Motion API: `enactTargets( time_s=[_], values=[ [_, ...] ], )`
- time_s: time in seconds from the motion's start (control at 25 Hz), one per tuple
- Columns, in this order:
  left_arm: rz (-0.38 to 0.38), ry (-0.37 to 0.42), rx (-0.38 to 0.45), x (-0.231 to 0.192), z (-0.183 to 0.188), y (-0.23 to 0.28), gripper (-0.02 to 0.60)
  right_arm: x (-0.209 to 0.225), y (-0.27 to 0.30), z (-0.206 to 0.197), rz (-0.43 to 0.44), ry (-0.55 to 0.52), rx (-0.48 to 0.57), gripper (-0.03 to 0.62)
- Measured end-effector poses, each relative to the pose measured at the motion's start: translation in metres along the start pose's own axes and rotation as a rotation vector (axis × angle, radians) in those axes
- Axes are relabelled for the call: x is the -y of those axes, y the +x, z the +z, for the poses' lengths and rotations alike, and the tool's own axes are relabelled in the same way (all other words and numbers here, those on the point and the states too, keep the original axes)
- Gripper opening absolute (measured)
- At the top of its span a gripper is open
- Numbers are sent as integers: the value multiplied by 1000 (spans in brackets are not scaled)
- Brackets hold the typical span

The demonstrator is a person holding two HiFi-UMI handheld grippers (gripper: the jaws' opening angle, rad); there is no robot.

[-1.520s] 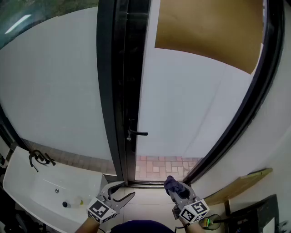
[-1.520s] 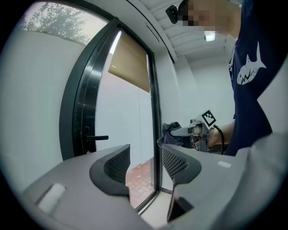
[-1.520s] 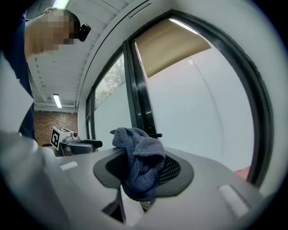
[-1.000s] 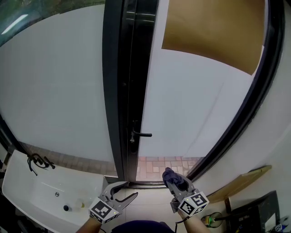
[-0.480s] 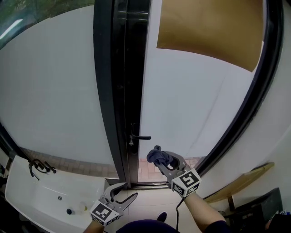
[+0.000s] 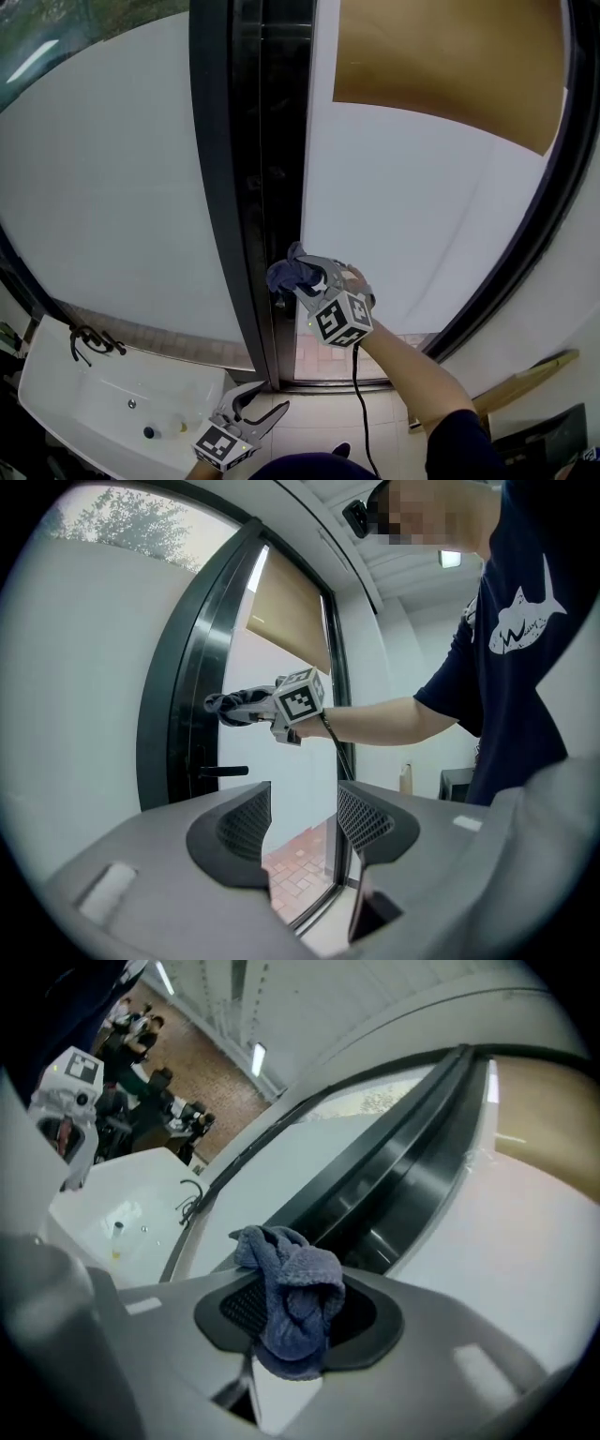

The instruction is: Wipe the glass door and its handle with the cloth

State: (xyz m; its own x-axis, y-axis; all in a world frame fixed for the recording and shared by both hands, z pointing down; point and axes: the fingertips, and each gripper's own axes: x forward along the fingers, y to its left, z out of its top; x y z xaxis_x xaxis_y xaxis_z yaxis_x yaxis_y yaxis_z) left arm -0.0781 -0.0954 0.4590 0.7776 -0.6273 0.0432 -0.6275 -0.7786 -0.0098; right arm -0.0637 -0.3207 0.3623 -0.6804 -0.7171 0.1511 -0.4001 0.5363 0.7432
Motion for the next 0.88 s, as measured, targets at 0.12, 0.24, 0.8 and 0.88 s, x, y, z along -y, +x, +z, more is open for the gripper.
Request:
enactTargets(
  time_s=[0.12, 0.24, 0.8, 0.88],
  values=[
    [29, -8, -2, -7, -2, 1, 216, 1, 31, -9, 31, -147, -41, 147],
    [50, -14, -11, -12, -5, 2, 216, -9, 53, -17, 73, -310, -52, 147],
    [72, -25, -42, -12, -15, 19, 216, -38, 75, -69, 184, -822, -144, 141],
    [64, -22, -33, -11, -18, 21, 216, -32, 68, -78, 170, -834, -160, 140]
  ],
)
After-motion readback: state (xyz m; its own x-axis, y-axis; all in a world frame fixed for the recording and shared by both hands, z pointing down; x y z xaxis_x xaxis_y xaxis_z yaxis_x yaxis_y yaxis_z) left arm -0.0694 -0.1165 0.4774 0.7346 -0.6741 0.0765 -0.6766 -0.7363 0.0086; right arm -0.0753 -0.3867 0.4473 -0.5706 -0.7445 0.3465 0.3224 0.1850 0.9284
